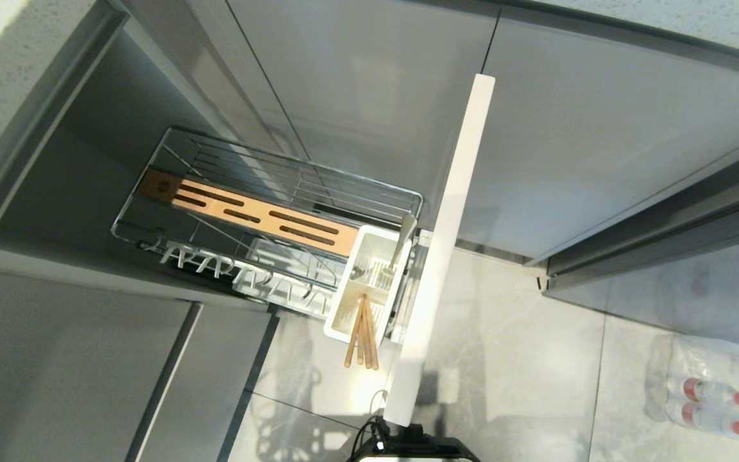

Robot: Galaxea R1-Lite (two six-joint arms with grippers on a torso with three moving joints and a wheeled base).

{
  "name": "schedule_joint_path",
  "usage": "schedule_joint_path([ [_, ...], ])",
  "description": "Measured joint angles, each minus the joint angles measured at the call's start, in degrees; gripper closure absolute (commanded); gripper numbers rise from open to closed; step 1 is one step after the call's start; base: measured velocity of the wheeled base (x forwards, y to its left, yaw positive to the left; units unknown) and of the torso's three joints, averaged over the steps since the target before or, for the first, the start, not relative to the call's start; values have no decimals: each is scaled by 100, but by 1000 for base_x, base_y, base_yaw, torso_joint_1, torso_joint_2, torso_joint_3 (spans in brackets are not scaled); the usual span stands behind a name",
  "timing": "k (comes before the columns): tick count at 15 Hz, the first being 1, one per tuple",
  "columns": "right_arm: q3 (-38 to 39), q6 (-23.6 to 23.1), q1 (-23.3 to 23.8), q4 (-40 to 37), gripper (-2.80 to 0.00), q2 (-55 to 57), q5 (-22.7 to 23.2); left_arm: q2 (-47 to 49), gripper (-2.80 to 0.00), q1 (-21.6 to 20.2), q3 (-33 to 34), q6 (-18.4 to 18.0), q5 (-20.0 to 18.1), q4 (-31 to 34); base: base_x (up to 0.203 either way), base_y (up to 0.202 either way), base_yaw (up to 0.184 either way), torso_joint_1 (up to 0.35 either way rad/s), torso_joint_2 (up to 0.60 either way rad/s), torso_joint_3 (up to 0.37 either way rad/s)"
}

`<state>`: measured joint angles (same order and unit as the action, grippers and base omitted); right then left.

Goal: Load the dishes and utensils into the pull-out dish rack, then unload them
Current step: Pick up the bowl and place it in the cupboard

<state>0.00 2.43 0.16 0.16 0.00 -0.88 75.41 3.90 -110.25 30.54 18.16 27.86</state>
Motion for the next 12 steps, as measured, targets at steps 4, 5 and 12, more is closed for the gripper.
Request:
schedule_joint_path([
  [4,0,2,0,0,0,0,0,-519,0,273,208,-75,-293,101,0,0,0,0,0,0],
  [5,0,2,0,0,0,0,0,-696,0,487,274,-149,-442,173,0,0,0,0,0,0],
  [12,0,0,-2,0,0,0,0,-1770,0,1519,1082,-2483,-1012,723,0,0,0,0,0,0],
])
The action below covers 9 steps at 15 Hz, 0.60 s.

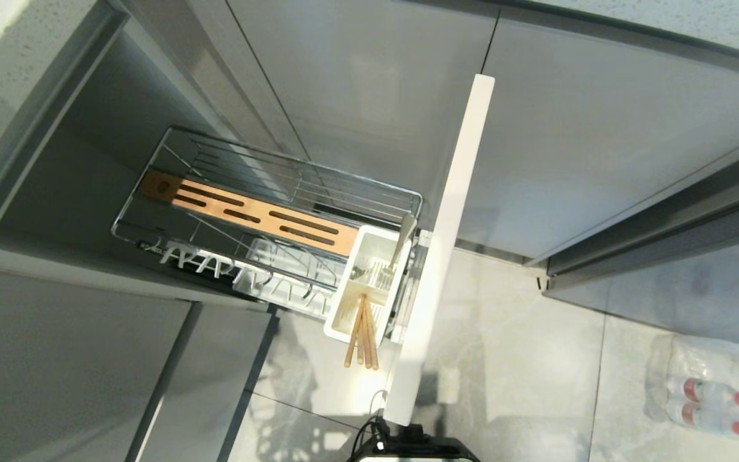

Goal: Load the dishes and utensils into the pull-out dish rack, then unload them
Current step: Pick up the bowl and place it in the cupboard

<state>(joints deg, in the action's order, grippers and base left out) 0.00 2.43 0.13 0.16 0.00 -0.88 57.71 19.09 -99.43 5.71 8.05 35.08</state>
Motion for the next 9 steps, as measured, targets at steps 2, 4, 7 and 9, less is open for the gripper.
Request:
schedule_joint_path([
  [2,0,0,2,0,0,0,0,-269,0,193,280,-279,294,-2,0,0,0,0,0,0],
  [4,0,0,2,0,0,0,0,-563,0,335,522,-270,550,-82,0,0,0,0,0,0],
  [7,0,0,2,0,0,0,0,-987,0,398,1142,-235,610,-742,0,0,0,0,0,0],
  [9,0,0,2,0,0,0,0,-1108,0,378,1412,17,568,-1715,0,0,0,0,0,0],
])
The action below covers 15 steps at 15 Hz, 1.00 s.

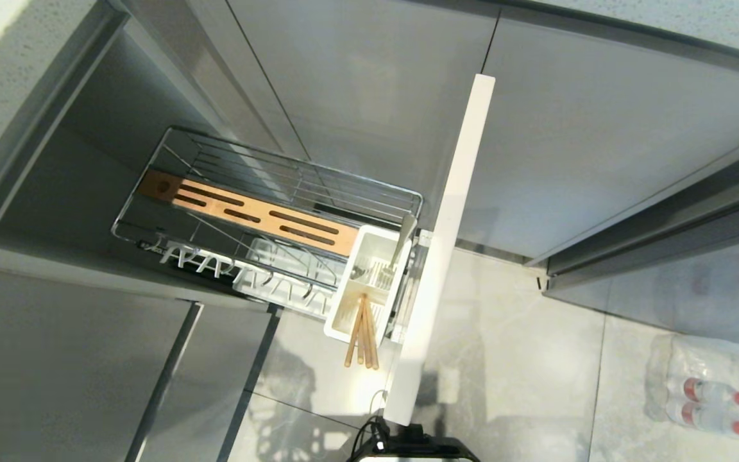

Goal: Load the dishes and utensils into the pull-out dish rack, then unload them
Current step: Pick up the bowl and place it in the cupboard

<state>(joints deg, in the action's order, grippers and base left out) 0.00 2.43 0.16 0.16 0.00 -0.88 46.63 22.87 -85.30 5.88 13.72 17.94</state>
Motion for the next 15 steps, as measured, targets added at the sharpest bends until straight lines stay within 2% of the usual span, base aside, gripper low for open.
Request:
schedule_joint_path([
  [2,0,2,0,0,0,0,0,75,0,-166,88,631,-158,-970,0,0,0,0,0,0],
  [3,0,2,0,0,0,0,0,138,0,-214,97,995,-223,-1224,0,0,0,0,0,0],
  [5,0,-1,0,0,0,0,0,257,0,-247,102,1809,-460,-1345,0,0,0,0,0,0],
  [8,0,-1,0,0,0,0,0,446,0,-256,38,3230,-1019,-1358,0,0,0,0,0,0],
  [11,0,1,0,0,0,0,0,826,0,-256,-396,4503,-1403,-1361,0,0,0,0,0,0],
  [15,0,-1,0,0,0,0,0,1586,0,-253,-1020,5120,-1476,-1372,0,0,0,0,0,0],
])
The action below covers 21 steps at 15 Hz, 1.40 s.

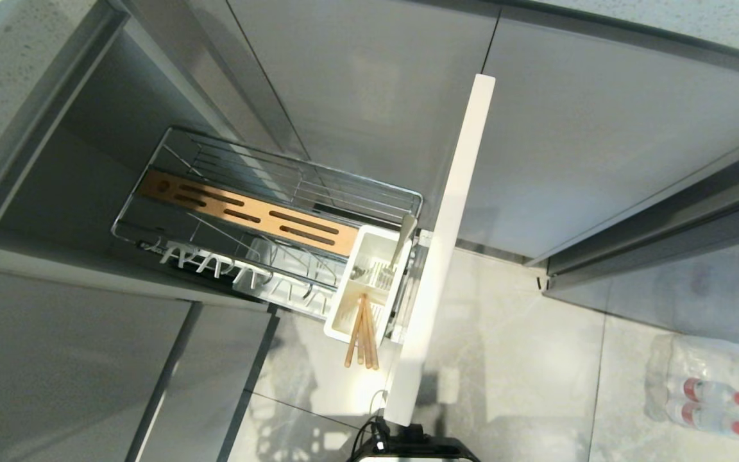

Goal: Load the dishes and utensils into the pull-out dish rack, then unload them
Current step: Pick up the bowl and place it in the cupboard

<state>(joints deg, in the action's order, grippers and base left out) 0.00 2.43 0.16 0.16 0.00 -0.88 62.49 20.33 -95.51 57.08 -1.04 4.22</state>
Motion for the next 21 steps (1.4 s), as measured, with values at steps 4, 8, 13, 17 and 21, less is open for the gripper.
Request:
schedule_joint_path([
  [4,0,0,-2,0,0,0,0,719,0,347,-522,485,108,13,0,0,0,0,0,0],
  [8,0,0,-1,0,0,0,0,1195,0,1530,-587,477,939,-1,0,0,0,0,0,0],
  [13,0,0,0,0,0,0,0,1868,0,2301,-574,510,2879,-57,0,0,0,0,0,0],
  [17,0,0,0,0,0,0,0,2198,0,2619,-264,482,3783,-662,0,0,0,0,0,0],
  [21,0,0,0,0,0,0,2,2386,0,2704,217,495,4266,-951,0,0,0,0,0,0],
])
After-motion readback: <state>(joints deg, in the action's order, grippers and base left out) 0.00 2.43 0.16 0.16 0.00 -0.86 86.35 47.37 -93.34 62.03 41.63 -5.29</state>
